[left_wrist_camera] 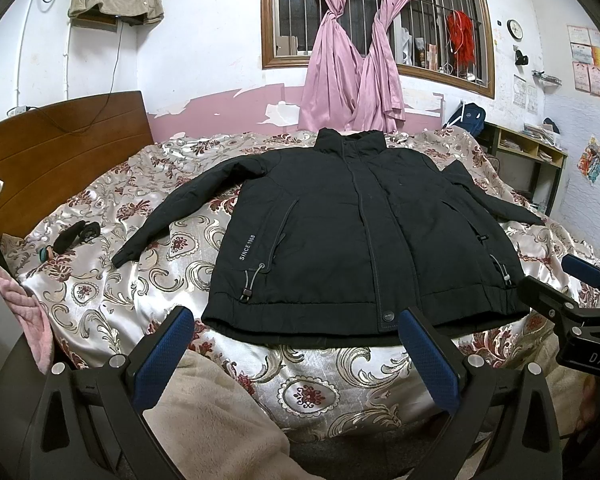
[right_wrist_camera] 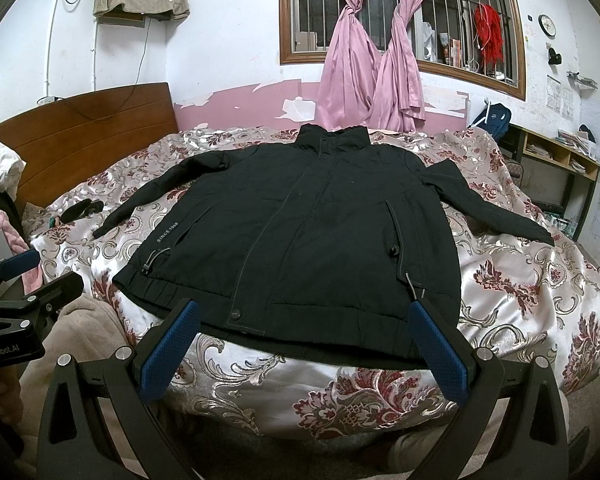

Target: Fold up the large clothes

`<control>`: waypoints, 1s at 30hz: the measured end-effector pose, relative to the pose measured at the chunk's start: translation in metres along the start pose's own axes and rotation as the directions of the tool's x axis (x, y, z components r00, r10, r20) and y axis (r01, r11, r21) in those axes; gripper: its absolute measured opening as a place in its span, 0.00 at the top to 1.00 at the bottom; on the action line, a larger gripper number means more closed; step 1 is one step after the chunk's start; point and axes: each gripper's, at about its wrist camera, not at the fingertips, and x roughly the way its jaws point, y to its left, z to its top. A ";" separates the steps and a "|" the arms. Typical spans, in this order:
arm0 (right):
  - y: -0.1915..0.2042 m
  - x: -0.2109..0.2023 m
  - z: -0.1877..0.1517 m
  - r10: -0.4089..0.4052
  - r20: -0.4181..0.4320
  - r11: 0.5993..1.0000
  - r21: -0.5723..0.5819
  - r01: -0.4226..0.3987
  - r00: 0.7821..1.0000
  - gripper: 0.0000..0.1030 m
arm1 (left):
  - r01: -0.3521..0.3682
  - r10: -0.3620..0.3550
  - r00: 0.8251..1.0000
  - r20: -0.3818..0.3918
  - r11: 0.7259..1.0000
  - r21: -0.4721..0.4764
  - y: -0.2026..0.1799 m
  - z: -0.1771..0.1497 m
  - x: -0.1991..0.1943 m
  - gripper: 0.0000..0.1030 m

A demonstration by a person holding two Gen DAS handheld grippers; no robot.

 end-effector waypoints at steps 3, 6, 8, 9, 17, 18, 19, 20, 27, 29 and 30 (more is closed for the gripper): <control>0.000 0.000 0.000 0.000 0.000 1.000 0.000 0.000 1.000 0.01 | 0.000 0.000 1.000 0.001 1.000 0.000 0.000 0.000 0.000 0.00; 0.000 0.000 0.000 0.000 0.000 1.000 0.000 0.000 1.000 0.01 | 0.000 0.000 1.000 -0.002 1.000 0.000 0.000 0.000 0.000 0.00; 0.001 0.000 0.000 0.000 -0.001 1.000 0.000 0.000 1.000 0.01 | 0.001 -0.001 1.000 -0.009 1.000 0.000 0.000 0.000 0.001 0.00; 0.001 0.000 0.000 0.000 -0.001 1.000 0.000 0.000 1.000 0.01 | -0.002 0.002 1.000 -0.015 1.000 -0.001 0.000 0.001 0.002 0.00; -0.023 0.017 0.004 0.010 -0.042 0.997 0.079 -0.007 0.999 0.01 | -0.011 0.004 0.992 -0.129 0.999 -0.050 0.000 0.016 0.047 0.00; -0.028 0.022 0.003 0.010 -0.047 0.995 0.098 -0.005 0.999 0.01 | -0.008 0.000 0.991 -0.136 0.998 -0.059 0.000 0.019 0.054 0.00; -0.037 0.027 0.005 0.001 -0.053 0.992 0.125 0.006 0.999 0.01 | -0.006 -0.004 0.990 -0.144 0.998 -0.069 0.000 0.025 0.062 0.00; -0.048 0.031 0.008 -0.014 -0.053 0.989 0.149 0.022 0.998 0.01 | -0.003 -0.009 0.988 -0.152 0.997 -0.078 -0.002 0.032 0.073 0.00; -0.125 0.080 0.038 -0.146 -0.060 0.962 0.225 0.156 0.987 0.01 | 0.021 -0.039 0.972 -0.231 0.997 -0.079 -0.030 0.086 0.150 0.00; -0.161 0.099 0.049 -0.192 -0.067 0.946 0.254 0.203 0.979 0.01 | 0.042 -0.057 0.964 -0.258 0.997 -0.061 -0.044 0.100 0.175 0.00; -0.175 0.107 0.054 -0.206 -0.069 0.940 0.263 0.217 0.976 0.01 | 0.060 -0.072 0.958 -0.279 0.997 -0.049 -0.054 0.110 0.193 0.00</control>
